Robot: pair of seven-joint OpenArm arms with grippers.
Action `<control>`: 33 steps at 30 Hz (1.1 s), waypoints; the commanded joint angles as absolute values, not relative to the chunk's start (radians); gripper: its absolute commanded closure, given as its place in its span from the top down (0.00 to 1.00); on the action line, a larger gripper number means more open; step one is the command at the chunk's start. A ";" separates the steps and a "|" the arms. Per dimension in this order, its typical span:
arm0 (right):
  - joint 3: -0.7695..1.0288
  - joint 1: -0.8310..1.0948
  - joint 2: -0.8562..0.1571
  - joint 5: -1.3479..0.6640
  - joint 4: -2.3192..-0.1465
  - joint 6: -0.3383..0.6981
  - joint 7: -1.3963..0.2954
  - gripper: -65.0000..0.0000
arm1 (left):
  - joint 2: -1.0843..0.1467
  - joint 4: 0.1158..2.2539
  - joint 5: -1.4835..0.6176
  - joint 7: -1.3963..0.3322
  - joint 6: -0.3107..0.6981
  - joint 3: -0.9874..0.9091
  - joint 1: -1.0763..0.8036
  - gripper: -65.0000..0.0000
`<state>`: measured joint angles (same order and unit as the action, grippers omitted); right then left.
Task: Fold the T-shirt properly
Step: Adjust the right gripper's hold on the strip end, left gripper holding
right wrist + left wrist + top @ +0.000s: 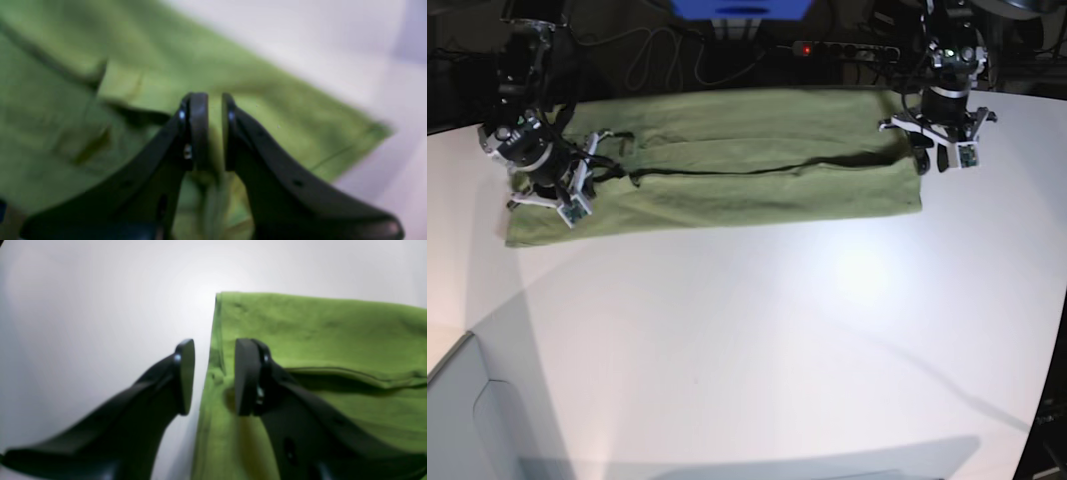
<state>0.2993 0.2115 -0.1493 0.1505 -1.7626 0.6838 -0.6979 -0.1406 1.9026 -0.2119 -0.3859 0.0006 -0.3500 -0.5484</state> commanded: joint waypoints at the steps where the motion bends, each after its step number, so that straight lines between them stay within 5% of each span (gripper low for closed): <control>1: 0.302 0.222 -0.157 0.137 -1.779 0.698 -0.677 0.07 | -0.147 1.919 -0.213 -0.360 -0.002 -0.354 -0.553 0.30; 15: 0.332 0.338 -0.173 0.131 -1.929 0.698 -0.676 0.07 | -0.148 1.917 -0.213 -0.360 -0.001 -0.354 -0.550 0.31; 19: 0.400 0.344 -0.171 0.134 -2.028 0.698 -0.677 0.07 | -0.147 1.917 -0.213 -0.360 0.001 -0.354 -0.552 0.47; 22: 0.437 0.344 -0.171 0.136 -2.017 0.698 -0.677 0.07 | -0.147 1.917 -0.213 -0.358 0.001 -0.354 -0.552 0.56; 33: 0.438 0.346 -0.157 0.134 -1.764 0.698 -0.572 0.07 | -0.145 1.863 -0.248 -0.352 0.001 -0.354 -0.552 0.57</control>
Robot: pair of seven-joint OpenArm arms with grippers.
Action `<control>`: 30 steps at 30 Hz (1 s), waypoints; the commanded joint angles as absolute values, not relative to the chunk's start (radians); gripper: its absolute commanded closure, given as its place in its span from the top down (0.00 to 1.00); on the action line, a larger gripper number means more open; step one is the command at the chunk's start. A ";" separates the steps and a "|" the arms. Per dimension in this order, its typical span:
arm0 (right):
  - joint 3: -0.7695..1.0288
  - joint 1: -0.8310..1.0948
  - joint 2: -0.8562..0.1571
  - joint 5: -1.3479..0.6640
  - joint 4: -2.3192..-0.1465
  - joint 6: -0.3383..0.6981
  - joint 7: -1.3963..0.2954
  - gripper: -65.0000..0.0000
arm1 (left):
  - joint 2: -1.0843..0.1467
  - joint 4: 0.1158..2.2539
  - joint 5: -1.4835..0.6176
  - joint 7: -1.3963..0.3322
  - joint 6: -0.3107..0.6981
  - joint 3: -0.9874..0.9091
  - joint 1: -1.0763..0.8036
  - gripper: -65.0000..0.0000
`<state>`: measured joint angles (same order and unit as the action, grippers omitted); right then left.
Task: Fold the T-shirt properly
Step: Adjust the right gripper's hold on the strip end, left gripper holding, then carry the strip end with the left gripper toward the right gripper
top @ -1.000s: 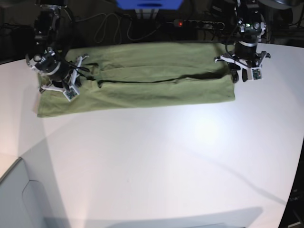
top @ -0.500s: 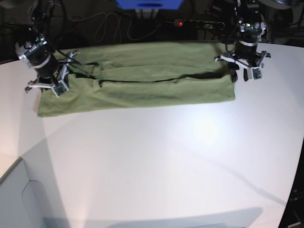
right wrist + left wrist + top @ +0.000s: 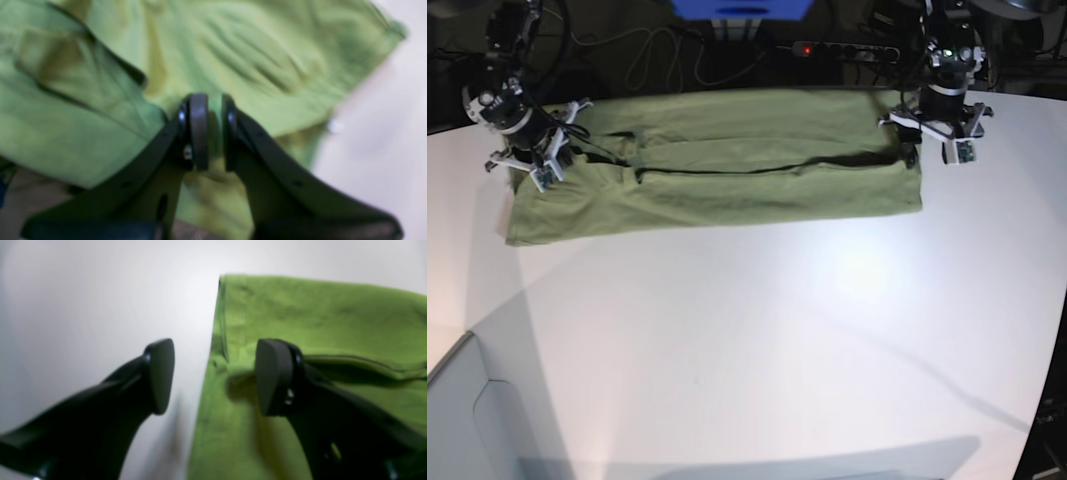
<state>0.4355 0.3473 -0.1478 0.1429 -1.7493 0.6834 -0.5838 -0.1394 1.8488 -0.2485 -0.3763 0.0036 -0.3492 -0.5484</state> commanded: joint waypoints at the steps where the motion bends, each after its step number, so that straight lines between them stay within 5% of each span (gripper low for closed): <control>1: 0.438 0.346 -0.157 0.136 -1.739 0.698 -0.558 0.07 | -0.147 1.854 -0.272 -0.352 0.001 -0.354 -0.552 0.58; 30: 0.437 0.344 -0.160 0.136 -1.659 0.698 -0.518 0.07 | -0.157 1.712 -0.371 -0.351 0.002 -0.349 -0.539 0.57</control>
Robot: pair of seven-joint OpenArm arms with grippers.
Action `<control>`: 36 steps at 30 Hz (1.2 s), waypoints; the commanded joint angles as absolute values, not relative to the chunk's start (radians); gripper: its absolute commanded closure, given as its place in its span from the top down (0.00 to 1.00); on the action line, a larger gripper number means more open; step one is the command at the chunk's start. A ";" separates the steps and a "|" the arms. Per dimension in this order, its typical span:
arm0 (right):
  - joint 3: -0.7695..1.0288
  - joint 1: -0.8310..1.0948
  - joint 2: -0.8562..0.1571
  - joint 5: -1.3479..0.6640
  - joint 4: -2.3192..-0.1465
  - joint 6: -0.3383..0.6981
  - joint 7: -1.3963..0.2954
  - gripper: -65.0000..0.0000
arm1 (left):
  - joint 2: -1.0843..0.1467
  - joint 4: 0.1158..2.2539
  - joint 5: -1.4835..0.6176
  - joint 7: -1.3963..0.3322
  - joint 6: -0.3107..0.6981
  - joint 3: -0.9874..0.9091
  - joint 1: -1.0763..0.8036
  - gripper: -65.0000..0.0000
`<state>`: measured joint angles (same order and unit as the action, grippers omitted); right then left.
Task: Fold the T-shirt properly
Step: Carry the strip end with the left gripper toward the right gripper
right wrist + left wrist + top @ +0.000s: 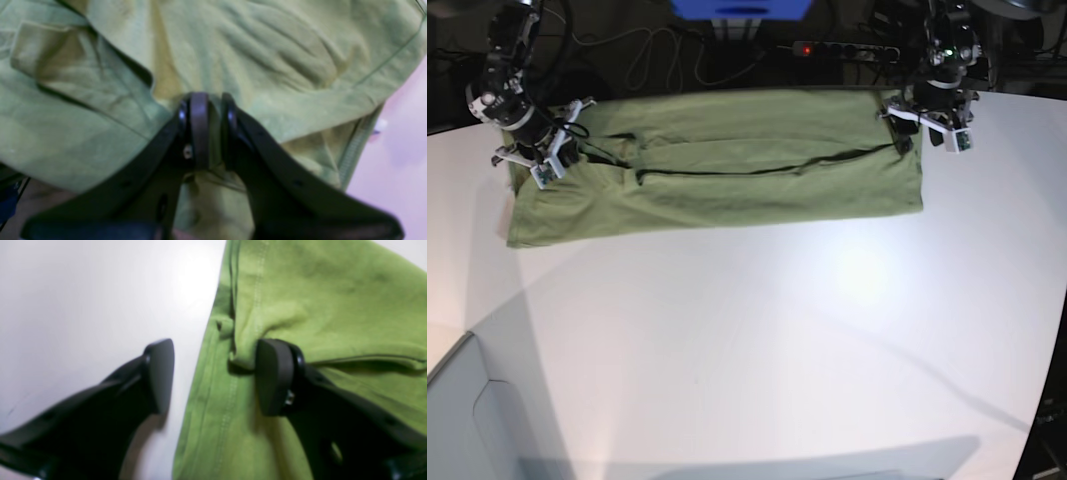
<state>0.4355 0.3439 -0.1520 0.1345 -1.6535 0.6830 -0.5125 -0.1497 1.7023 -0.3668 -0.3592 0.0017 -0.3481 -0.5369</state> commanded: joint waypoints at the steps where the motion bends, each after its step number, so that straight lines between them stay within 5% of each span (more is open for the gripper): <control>1: 0.437 0.344 -0.160 0.136 -1.659 0.698 -0.518 0.07 | -0.157 1.712 -0.371 -0.351 0.002 -0.349 -0.539 0.57; 9: 0.437 0.344 -0.160 0.136 -1.659 0.698 -0.518 0.07 | -0.153 1.709 -0.371 -0.351 0.002 -0.348 -0.521 0.29; 15: 0.437 0.343 -0.162 0.136 -1.659 0.698 -0.518 0.07 | -0.150 1.709 -0.371 -0.351 0.002 -0.348 -0.519 0.27; 20: 0.437 0.340 -0.162 0.137 -1.659 0.698 -0.518 0.07 | -0.148 1.718 -0.371 -0.349 0.002 -0.349 -0.512 0.00; 28: 0.437 0.337 -0.162 0.137 -1.659 0.698 -0.518 0.07 | -0.147 1.781 -0.371 -0.349 0.002 -0.335 -0.501 0.00; 36: 0.437 0.335 -0.162 0.137 -1.659 0.698 -0.519 0.07 | -0.147 1.914 -0.360 -0.351 -0.005 -0.124 -0.513 0.00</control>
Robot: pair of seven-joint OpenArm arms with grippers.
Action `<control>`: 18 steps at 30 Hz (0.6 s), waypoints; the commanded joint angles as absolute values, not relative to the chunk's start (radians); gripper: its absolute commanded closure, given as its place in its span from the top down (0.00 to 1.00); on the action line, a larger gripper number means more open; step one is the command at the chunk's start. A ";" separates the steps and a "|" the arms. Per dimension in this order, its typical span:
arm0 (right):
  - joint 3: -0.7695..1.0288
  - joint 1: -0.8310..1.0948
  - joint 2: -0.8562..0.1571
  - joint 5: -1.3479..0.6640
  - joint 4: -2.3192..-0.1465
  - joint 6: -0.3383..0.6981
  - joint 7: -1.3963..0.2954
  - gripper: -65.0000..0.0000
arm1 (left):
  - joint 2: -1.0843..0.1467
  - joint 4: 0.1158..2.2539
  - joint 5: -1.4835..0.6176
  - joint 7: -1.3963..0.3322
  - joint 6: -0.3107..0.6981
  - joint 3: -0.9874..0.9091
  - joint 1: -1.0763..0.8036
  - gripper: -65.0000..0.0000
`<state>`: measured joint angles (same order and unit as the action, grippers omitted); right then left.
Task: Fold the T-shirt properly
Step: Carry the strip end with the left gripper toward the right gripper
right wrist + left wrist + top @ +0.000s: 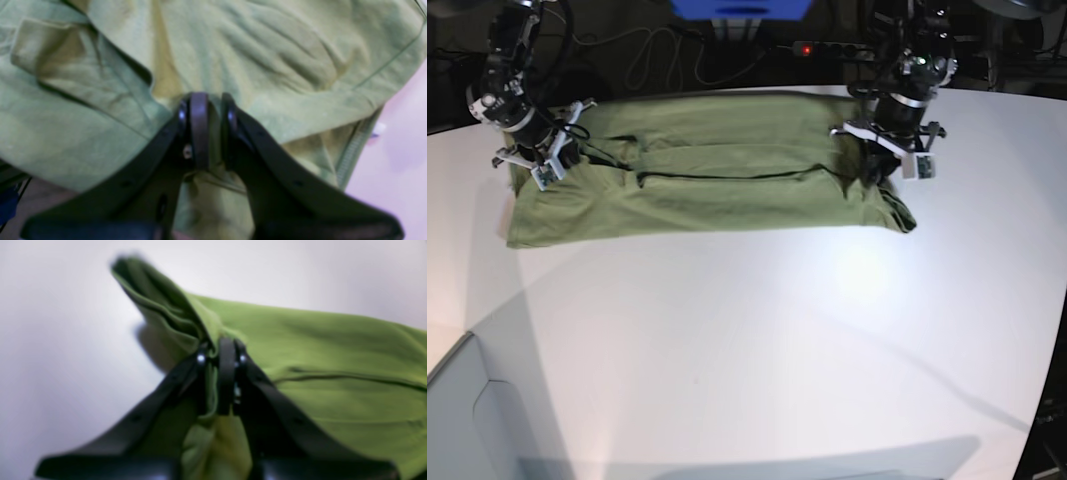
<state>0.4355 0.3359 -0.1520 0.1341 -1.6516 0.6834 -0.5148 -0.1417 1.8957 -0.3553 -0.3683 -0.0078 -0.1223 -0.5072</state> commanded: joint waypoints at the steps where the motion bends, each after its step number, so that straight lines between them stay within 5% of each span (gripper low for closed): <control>1: 0.437 0.335 -0.162 0.137 -1.659 0.698 -0.519 0.07 | -0.147 1.914 -0.360 -0.351 -0.007 -0.094 -0.512 0.00; 18: 0.437 0.335 -0.176 0.137 -1.659 0.698 -0.522 0.07 | -0.147 1.817 -0.358 -0.351 -0.008 0.375 -0.337 0.00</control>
